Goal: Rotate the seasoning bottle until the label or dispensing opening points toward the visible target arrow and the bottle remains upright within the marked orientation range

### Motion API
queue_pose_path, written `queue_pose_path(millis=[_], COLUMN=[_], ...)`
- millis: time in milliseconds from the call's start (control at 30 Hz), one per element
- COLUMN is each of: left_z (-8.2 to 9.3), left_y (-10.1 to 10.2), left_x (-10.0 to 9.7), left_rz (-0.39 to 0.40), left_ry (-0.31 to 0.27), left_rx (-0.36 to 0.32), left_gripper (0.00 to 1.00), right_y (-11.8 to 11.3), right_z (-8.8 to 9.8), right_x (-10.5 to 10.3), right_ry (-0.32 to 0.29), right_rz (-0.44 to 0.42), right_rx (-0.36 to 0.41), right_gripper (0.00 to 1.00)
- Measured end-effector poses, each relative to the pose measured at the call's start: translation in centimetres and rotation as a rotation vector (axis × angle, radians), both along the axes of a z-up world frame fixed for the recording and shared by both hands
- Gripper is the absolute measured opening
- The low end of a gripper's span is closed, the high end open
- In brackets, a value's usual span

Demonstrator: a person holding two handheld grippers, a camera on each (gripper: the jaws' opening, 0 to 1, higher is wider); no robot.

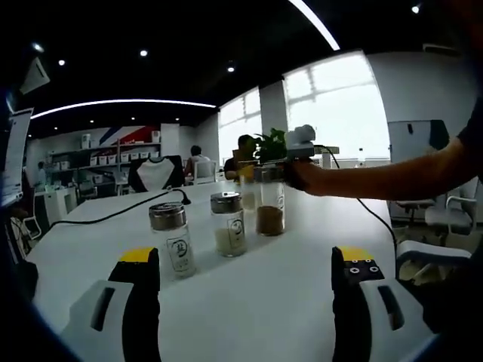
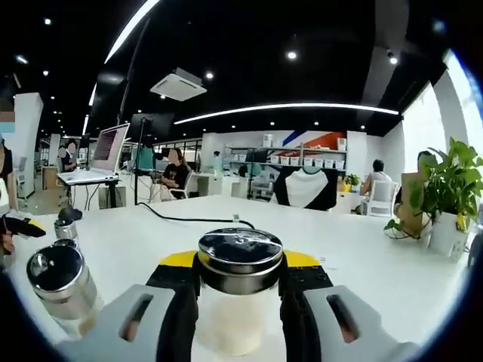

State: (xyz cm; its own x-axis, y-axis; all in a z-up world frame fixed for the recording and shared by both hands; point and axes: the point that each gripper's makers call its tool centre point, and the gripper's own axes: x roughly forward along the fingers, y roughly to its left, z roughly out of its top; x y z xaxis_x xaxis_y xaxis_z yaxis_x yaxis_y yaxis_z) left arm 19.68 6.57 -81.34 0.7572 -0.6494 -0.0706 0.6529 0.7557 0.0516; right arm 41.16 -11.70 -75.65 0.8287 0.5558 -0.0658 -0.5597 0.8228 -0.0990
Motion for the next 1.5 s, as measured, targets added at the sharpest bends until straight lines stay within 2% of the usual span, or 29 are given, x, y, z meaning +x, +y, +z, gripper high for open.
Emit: queue_pose_path(millis=[133, 200, 300, 433, 567, 733, 1100, 1133, 1200, 1367, 1500], left_z=[0.1, 0.0, 0.1, 0.3, 0.5, 0.7, 0.3, 0.4, 0.5, 0.3, 0.4], left_y=[0.0, -0.1, -0.3, -0.7, -0.7, -0.8, -2.2, -2.3, -2.5, -2.9, -3.5], left_x=[0.0, 0.0, -0.2, -0.4, -0.5, -0.6, -1.3, -1.4, -1.6, -1.7, -2.3], left_rz=[0.001, -0.001, -0.011, -0.023, -0.024, -0.026, -0.073, -0.079, -0.091, -0.110, -0.143], left_ry=[-0.004, -0.001, -0.002, -0.008, -0.005, -0.005, 0.014, 0.012, 0.007, 0.002, -0.008], left_rx=[-0.010, -0.010, -0.020, -0.019, -0.046, -0.058, -0.059, -0.061, -0.062, -0.052, -0.046], left_gripper=[1.00, 0.99, 0.98, 0.90, 0.90, 0.91, 0.89, 0.87, 0.86, 0.85, 0.85], right_y=[-1.0, -1.5, -2.0, -2.4, -2.7, -2.5, 0.0, 0.6, 1.9, 5.5, 8.6], right_z=[0.4, 0.6, 0.7, 1.1, 1.6, 2.1, 2.7, 2.6, 2.1, 1.9, 2.1], right_x=[-1.5, -2.3, -3.4, -5.0, -6.7, -9.5, -15.1, -16.0, -17.5, -20.5, -22.5], right_ry=[0.000, -0.028, -0.026, -0.022, -0.046, -0.058, -0.087, -0.099, -0.082, -0.036, -0.049], right_rz=[0.002, -0.006, -0.017, -0.020, -0.026, -0.010, 0.049, 0.069, 0.121, 0.267, 0.371], right_rx=[0.018, -0.010, -0.027, -0.003, -0.004, 0.039, 0.000, 0.000, -0.002, 0.079, 0.058], right_gripper=[0.39, 0.39, 0.39, 0.39, 0.39, 0.39, 0.39, 0.39, 0.38, 0.38, 0.38])
